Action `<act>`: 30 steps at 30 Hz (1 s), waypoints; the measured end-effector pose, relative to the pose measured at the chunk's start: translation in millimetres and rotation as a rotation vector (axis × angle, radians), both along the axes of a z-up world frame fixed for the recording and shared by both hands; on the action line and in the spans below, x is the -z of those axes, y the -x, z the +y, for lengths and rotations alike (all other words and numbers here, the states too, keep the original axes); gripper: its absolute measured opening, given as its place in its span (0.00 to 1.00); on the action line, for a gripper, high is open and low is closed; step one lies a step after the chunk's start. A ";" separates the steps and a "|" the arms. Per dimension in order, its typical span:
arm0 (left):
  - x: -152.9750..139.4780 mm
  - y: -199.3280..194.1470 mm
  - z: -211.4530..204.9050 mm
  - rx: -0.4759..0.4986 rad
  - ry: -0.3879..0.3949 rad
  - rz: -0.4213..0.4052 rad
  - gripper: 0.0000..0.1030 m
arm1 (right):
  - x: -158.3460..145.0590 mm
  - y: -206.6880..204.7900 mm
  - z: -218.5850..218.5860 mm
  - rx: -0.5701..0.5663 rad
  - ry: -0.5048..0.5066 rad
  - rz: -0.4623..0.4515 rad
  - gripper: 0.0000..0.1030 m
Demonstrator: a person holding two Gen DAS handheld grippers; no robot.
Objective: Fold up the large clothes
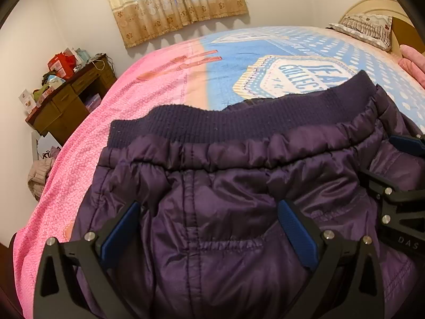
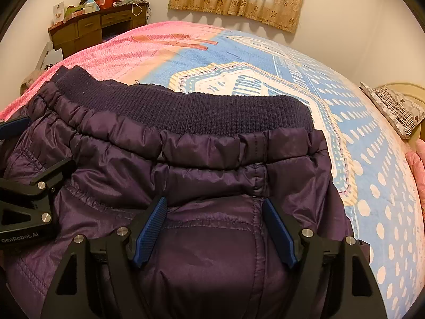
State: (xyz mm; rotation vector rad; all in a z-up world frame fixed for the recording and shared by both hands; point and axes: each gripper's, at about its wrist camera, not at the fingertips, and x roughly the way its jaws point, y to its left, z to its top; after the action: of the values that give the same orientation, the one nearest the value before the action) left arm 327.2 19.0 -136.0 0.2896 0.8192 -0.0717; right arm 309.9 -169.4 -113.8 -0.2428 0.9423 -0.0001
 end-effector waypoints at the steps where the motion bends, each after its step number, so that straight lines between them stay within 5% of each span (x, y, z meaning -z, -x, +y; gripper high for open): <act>1: 0.1 0.1 -0.3 0.000 0.001 0.000 1.00 | 0.1 0.0 -0.1 0.000 -0.002 0.000 0.72; 30: -1.0 0.8 1.3 -0.010 0.008 0.000 1.00 | 2.7 -1.7 2.1 0.009 0.010 0.007 0.74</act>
State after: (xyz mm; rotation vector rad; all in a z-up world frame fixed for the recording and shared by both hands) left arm 326.4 20.3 -135.0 0.2782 0.8203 -0.0655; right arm 311.6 -167.3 -116.5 -0.2476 0.9509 -0.0125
